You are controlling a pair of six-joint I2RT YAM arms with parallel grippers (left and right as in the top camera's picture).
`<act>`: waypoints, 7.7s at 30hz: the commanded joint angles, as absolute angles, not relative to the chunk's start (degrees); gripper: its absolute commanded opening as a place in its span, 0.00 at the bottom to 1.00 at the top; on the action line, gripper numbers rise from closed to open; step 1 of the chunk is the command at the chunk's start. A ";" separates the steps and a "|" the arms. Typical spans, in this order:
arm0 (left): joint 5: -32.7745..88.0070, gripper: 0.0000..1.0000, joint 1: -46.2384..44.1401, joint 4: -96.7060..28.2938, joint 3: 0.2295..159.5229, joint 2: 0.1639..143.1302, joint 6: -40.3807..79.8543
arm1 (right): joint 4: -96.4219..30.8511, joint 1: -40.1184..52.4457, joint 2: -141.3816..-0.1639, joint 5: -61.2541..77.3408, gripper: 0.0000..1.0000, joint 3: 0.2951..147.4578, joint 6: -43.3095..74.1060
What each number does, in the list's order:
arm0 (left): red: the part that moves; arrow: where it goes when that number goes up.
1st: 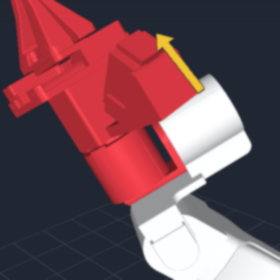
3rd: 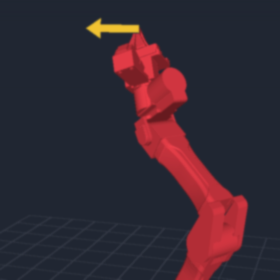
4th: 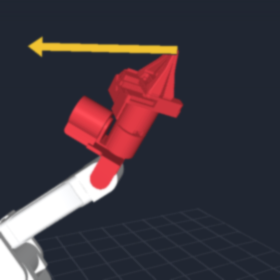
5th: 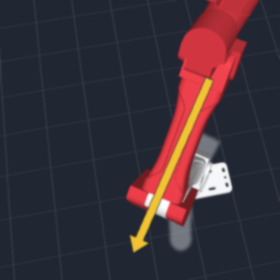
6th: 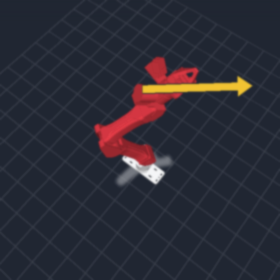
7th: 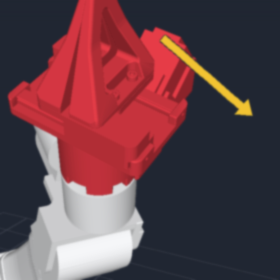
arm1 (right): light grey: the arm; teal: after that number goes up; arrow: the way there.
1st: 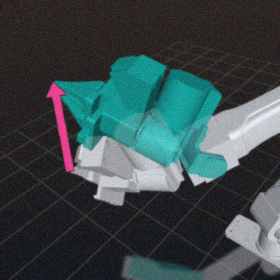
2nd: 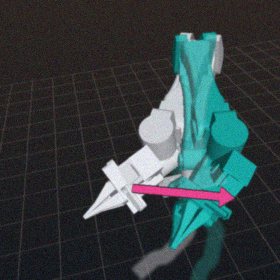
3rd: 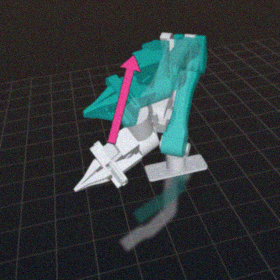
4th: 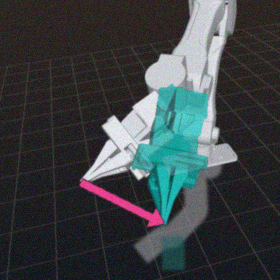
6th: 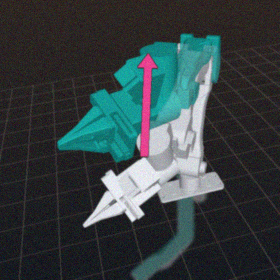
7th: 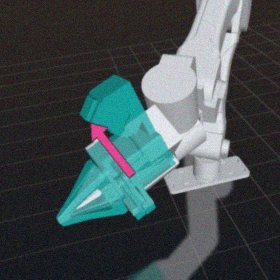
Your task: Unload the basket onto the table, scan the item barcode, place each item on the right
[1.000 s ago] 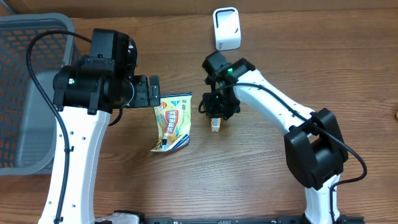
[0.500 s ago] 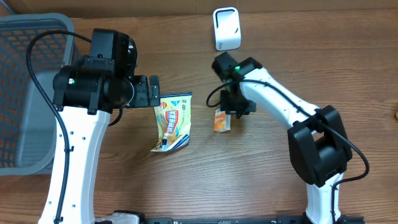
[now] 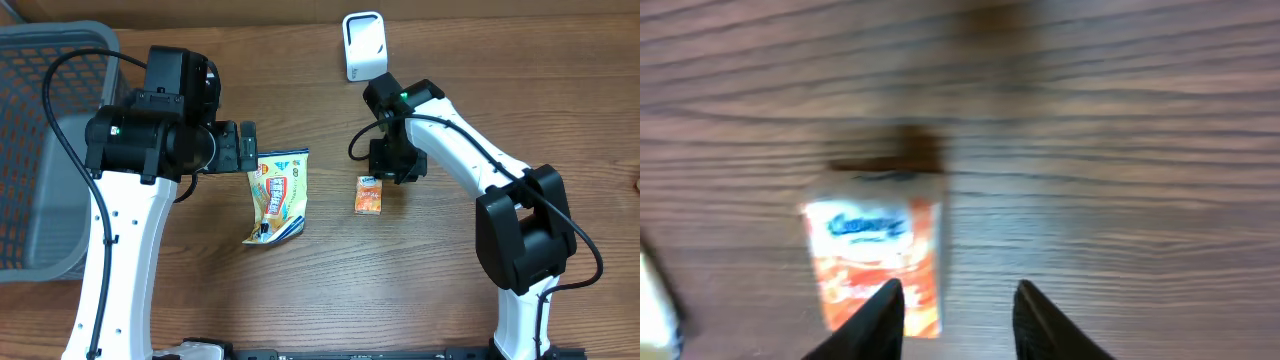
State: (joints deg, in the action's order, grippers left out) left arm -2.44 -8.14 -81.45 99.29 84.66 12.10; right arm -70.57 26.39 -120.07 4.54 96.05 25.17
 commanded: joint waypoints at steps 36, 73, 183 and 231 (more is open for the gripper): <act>-3.03 1.00 -7.90 -81.36 100.33 85.03 12.88 | -63.48 17.47 -119.90 54.50 0.04 86.98 -0.60; -3.01 1.00 -7.90 -81.36 100.33 85.03 12.88 | -74.81 6.94 -119.90 81.23 0.04 87.22 -42.30; -3.01 1.00 -7.90 -81.34 100.33 85.03 12.86 | -38.35 -22.24 -122.08 -9.13 0.04 105.78 17.04; -3.01 1.00 -7.90 -81.34 100.33 85.03 12.86 | -42.70 -36.67 -118.13 4.51 0.71 106.98 18.59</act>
